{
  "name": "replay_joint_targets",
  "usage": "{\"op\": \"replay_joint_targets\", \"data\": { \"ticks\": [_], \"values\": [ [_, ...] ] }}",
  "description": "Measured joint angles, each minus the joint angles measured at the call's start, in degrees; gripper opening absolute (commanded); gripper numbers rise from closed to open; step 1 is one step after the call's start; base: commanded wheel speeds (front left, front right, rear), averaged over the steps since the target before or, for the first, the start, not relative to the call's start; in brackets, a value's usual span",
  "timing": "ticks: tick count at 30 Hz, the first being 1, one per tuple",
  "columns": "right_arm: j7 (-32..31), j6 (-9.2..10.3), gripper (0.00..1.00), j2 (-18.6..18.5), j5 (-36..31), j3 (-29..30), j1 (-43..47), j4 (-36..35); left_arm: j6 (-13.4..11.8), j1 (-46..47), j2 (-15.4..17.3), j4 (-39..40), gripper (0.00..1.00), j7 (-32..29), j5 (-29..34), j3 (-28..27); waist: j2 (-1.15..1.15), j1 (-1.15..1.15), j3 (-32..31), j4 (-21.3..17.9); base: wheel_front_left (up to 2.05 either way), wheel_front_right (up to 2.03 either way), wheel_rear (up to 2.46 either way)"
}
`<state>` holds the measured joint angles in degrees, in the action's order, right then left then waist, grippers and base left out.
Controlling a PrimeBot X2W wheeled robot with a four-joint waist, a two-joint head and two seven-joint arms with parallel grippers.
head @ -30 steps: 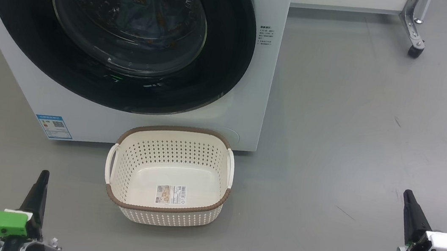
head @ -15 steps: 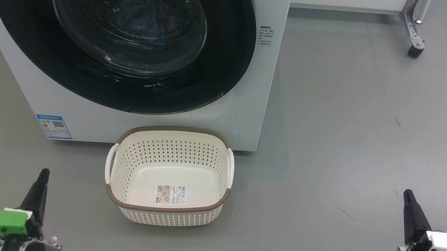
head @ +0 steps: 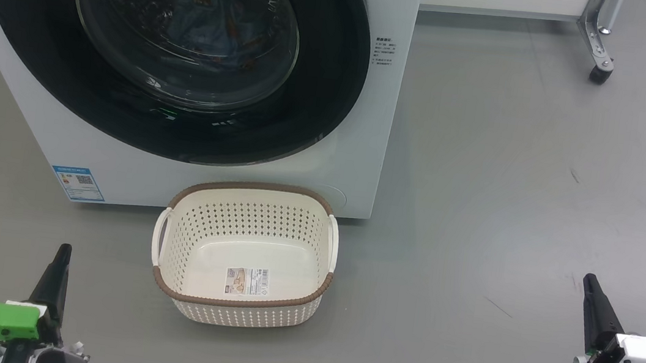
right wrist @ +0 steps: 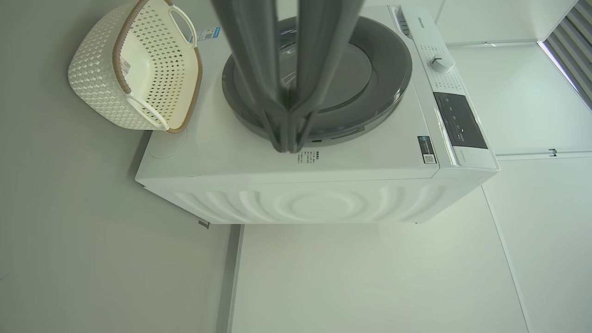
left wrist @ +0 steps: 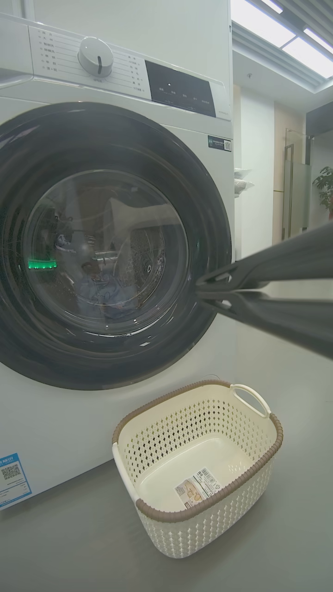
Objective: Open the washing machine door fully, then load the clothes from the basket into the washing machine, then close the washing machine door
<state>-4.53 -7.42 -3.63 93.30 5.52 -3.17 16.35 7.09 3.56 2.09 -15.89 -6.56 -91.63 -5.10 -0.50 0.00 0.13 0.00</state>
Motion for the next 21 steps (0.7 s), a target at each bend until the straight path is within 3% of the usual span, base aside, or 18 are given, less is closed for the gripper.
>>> {"op": "replay_joint_targets", "data": {
  "ticks": [21],
  "values": [
    [-0.2, 0.00, 0.00, 0.0, 0.0, 0.0, -0.2, 0.0, 0.0, 0.0, 0.0, 0.0, 0.00, 0.0, 0.0, 0.0, 0.00, 0.00, 0.0, 0.0, 0.00, 0.00, 0.00]
  ]
}}
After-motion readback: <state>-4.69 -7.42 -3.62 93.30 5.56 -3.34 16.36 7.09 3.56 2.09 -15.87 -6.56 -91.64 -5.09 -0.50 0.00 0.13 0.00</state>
